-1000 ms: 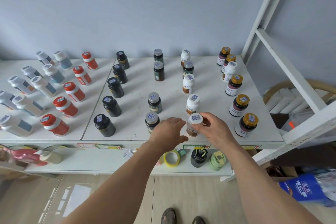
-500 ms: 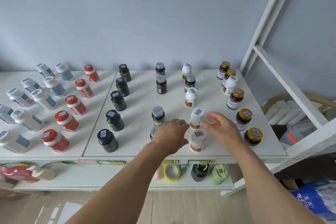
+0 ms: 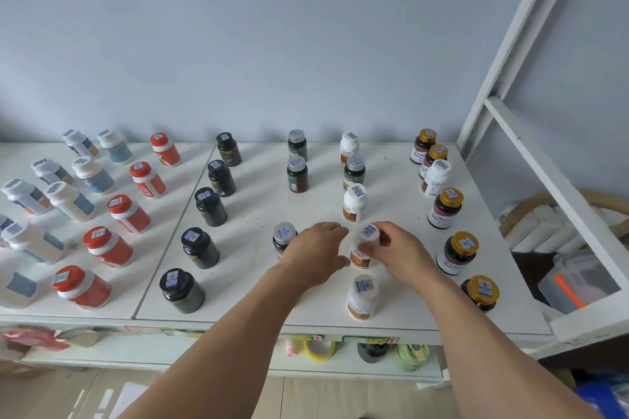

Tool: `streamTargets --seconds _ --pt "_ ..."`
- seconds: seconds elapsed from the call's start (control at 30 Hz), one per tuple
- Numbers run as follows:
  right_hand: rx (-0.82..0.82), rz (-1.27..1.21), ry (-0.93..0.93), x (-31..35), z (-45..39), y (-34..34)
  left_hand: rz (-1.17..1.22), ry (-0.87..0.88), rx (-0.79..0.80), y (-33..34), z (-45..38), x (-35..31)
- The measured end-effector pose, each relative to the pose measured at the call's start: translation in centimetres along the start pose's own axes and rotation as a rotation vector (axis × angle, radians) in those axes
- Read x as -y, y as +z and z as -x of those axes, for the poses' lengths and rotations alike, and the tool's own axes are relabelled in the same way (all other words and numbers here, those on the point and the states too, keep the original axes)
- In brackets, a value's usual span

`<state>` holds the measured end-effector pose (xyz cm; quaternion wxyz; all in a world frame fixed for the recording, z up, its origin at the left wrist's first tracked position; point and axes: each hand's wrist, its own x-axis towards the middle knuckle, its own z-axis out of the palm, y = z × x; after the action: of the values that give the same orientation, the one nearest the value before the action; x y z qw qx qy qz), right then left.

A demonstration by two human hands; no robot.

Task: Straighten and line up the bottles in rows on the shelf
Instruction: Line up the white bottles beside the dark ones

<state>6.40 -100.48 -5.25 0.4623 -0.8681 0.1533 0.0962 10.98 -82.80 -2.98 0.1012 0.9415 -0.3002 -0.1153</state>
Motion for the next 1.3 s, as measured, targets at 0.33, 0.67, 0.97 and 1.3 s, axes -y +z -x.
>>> streamTargets --seconds 0.33,0.67,0.97,1.3 --pt "-0.099 -0.031 -0.092 2.7 -1.1 -2.4 0.594 -0.141 0.121 -0.9 -2.1 0.5" --pt "-0.158 -0.046 -0.063 4.0 -1.8 -2.3 0.736 -0.122 0.216 -1.5 -3.5 2.2" --pt "-0.129 -0.053 -0.068 3.5 -1.5 -1.7 0.328 -0.074 0.169 -1.9 -3.5 2.3" --pt "-0.038 -0.084 0.013 -0.2 -1.3 0.6 -0.113 0.125 0.074 -1.5 -3.4 2.6"
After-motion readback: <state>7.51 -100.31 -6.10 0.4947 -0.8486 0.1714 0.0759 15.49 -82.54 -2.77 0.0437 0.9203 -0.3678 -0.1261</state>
